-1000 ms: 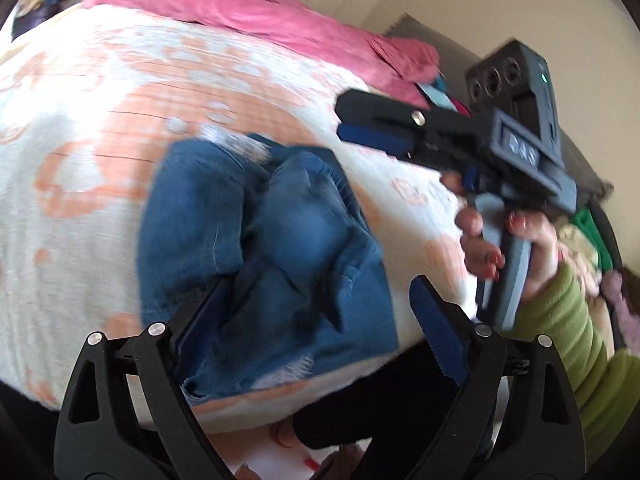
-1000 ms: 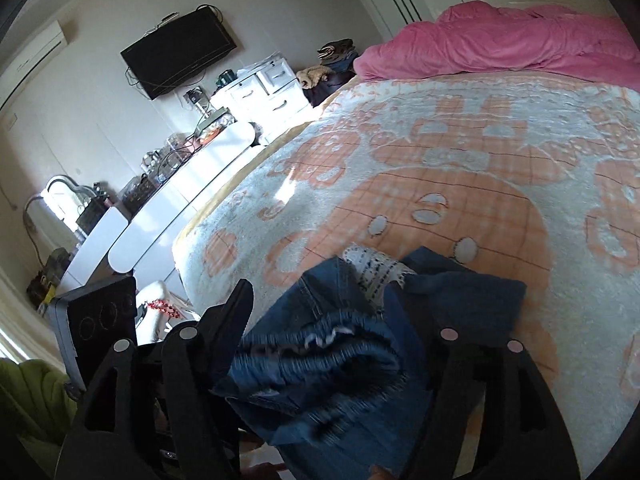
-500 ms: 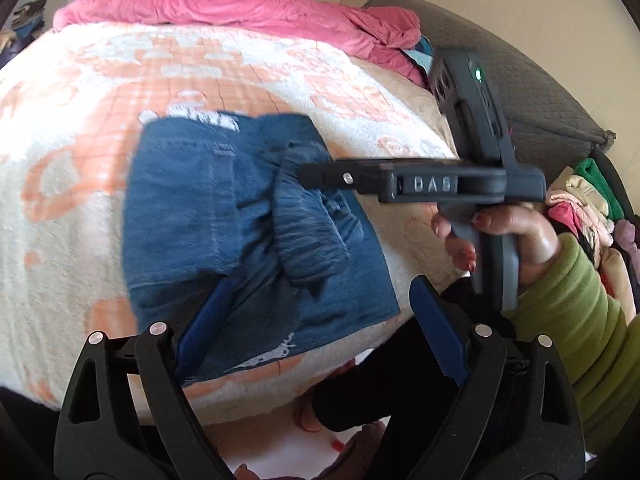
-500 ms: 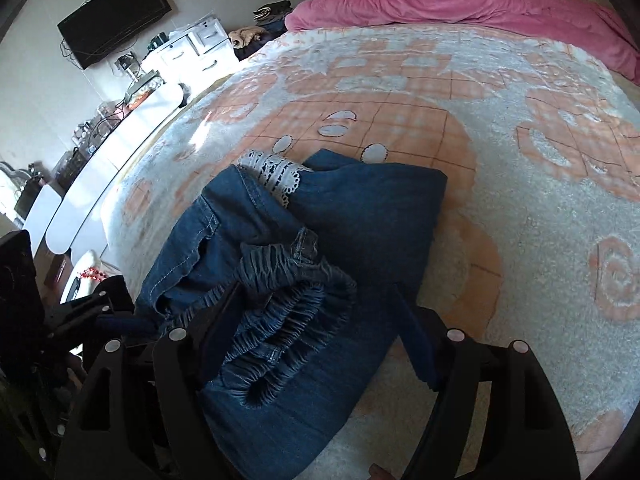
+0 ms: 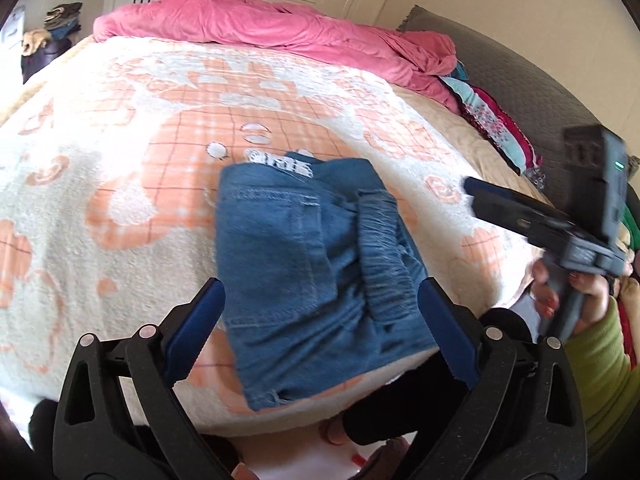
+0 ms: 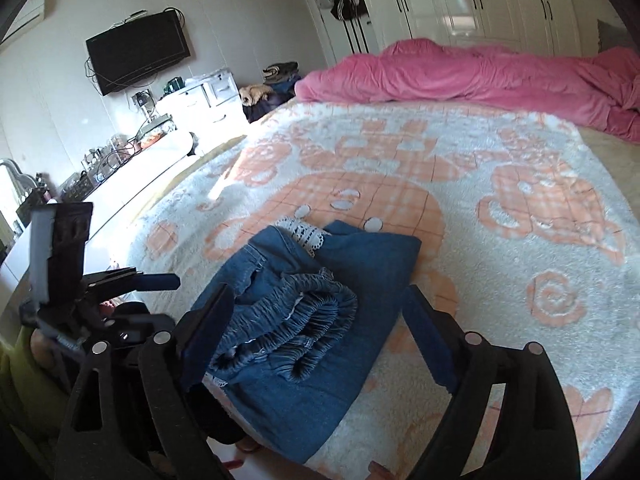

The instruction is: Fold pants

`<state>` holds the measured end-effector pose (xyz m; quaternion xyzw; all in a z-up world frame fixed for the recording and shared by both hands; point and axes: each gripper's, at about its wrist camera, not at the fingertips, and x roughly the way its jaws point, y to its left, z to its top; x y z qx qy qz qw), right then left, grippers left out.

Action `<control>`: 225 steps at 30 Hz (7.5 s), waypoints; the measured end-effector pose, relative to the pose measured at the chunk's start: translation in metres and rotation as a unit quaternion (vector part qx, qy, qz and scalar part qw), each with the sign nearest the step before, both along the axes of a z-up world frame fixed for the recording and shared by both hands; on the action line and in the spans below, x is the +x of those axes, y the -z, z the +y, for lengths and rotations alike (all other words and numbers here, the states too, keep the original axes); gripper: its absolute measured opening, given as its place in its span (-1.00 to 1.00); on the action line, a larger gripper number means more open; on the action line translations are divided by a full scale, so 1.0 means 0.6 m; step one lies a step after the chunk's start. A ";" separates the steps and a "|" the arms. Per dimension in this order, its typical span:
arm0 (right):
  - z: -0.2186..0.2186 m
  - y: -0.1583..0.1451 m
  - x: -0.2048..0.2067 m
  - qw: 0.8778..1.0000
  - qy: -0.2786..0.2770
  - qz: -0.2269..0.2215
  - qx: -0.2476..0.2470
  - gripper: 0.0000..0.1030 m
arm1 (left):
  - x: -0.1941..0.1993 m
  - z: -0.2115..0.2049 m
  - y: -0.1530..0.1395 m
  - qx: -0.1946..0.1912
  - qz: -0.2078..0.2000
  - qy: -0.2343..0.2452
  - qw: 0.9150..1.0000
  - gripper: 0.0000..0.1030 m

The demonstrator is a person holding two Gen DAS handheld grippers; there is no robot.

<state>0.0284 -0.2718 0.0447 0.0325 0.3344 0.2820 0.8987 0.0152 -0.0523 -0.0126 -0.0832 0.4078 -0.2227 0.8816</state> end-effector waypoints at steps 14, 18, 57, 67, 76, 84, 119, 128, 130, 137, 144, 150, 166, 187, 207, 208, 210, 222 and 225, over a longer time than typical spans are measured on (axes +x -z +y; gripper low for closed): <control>0.082 -0.008 -0.115 0.993 -0.097 -0.047 -0.047 0.68 | 0.073 0.023 0.009 0.044 0.008 -0.009 0.999 0.78; 0.146 0.029 -0.135 0.987 -0.138 -0.031 -0.080 0.63 | 0.123 0.032 0.016 0.033 0.037 -0.007 0.999 0.77; 0.229 0.107 -0.128 0.979 -0.154 0.010 -0.135 -0.37 | 0.136 -0.005 0.068 0.032 0.042 0.027 0.998 0.40; 0.190 0.044 -0.157 0.986 -0.138 -0.011 -0.095 -0.15 | 0.099 -0.006 0.034 0.047 0.001 0.005 0.999 0.51; 0.132 0.000 -0.156 0.994 -0.081 -0.038 -0.057 0.19 | 0.055 -0.005 0.011 0.047 -0.019 -0.008 0.999 0.62; 0.072 0.003 -0.131 0.999 0.004 -0.033 -0.025 0.54 | 0.037 0.007 0.010 0.052 -0.019 -0.019 0.998 0.71; 0.044 0.153 0.037 0.993 0.064 0.101 0.017 -0.28 | 0.083 0.000 0.102 -0.021 0.028 -0.029 0.999 -0.06; 0.086 0.083 0.016 0.998 0.057 0.012 -0.028 -0.58 | 0.080 0.000 0.039 -0.041 -0.014 -0.022 0.999 -0.25; 0.085 0.071 0.035 0.998 0.057 0.009 -0.023 -0.58 | 0.092 0.001 0.021 -0.037 -0.027 -0.023 0.999 -0.25; 0.092 0.042 0.106 0.998 0.062 -0.006 -0.027 -0.58 | 0.155 -0.001 -0.009 -0.031 -0.046 -0.031 0.998 -0.25; 0.097 0.044 0.170 0.996 0.075 -0.008 -0.039 -0.58 | 0.209 -0.002 -0.006 -0.018 -0.048 -0.037 0.998 -0.25; 0.105 0.066 0.203 0.996 0.077 0.009 -0.045 -0.58 | 0.237 0.000 0.019 -0.008 -0.038 -0.044 0.998 -0.25; 0.079 0.147 0.230 0.988 0.124 0.086 -0.043 -0.05 | 0.260 0.019 0.095 -0.001 0.014 -0.061 0.998 0.35; 0.033 0.009 0.086 0.984 0.176 -0.026 -0.019 0.87 | 0.119 0.051 -0.032 0.001 -0.060 -0.089 0.994 0.81; 0.037 -0.004 -0.058 0.985 0.162 -0.035 -0.036 0.89 | -0.016 0.056 -0.051 0.042 -0.070 -0.101 0.992 0.82; 0.036 -0.001 -0.064 0.985 0.162 -0.035 -0.039 0.90 | -0.020 0.056 -0.046 0.045 -0.068 -0.100 0.992 0.82; 0.036 0.006 -0.072 0.985 0.163 -0.032 -0.044 0.90 | -0.028 0.057 -0.036 0.049 -0.063 -0.102 0.992 0.82; 0.047 0.070 -0.079 0.984 0.168 0.008 -0.061 0.90 | -0.036 0.063 0.015 0.051 -0.030 -0.116 0.991 0.82; 0.047 0.072 -0.079 0.984 0.168 0.009 -0.061 0.90 | -0.035 0.064 0.016 0.051 -0.031 -0.117 0.991 0.82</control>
